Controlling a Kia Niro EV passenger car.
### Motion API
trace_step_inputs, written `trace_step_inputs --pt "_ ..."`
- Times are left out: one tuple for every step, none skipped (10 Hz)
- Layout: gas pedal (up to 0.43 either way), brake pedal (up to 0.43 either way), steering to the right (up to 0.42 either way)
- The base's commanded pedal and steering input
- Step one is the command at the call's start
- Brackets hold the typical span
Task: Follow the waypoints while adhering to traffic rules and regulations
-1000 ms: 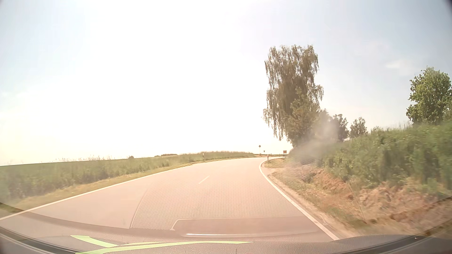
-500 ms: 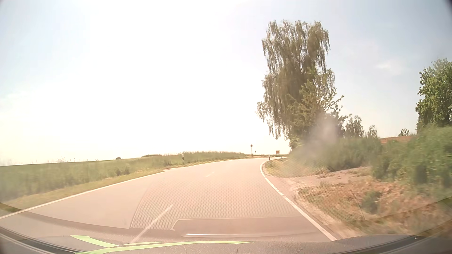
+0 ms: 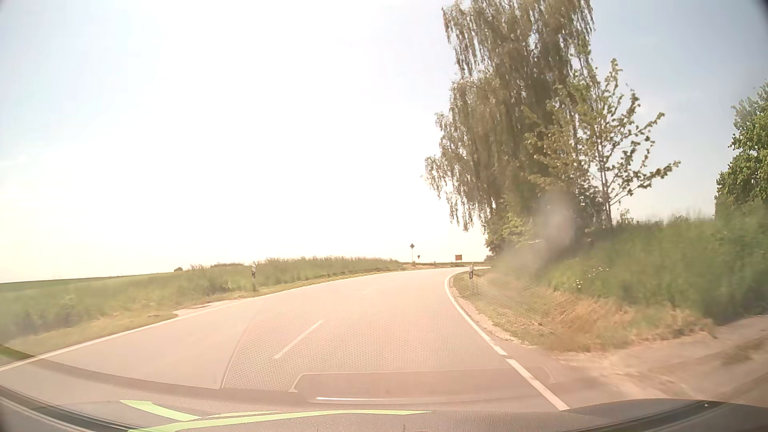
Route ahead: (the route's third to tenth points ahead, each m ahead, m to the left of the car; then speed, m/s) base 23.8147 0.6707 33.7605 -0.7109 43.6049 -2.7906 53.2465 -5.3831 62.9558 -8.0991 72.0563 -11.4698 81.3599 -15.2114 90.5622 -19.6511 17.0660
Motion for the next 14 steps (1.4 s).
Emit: trace_step_inputs --pt "0.0 0.0 0.023" --pt "0.0 0.0 0.024" --pt "0.0 0.0 0.026" --pt "0.0 0.0 0.027" --pt "0.0 0.0 0.028" --pt "0.0 0.018 0.028" --pt "0.0 0.024 0.028" --pt "0.0 0.024 0.027" --pt "0.0 0.037 0.027" --pt "0.0 0.055 0.027" --pt "0.0 0.061 0.028" --pt "0.0 0.073 0.027" --pt "0.0 0.073 0.026" --pt "0.0 0.073 0.026"
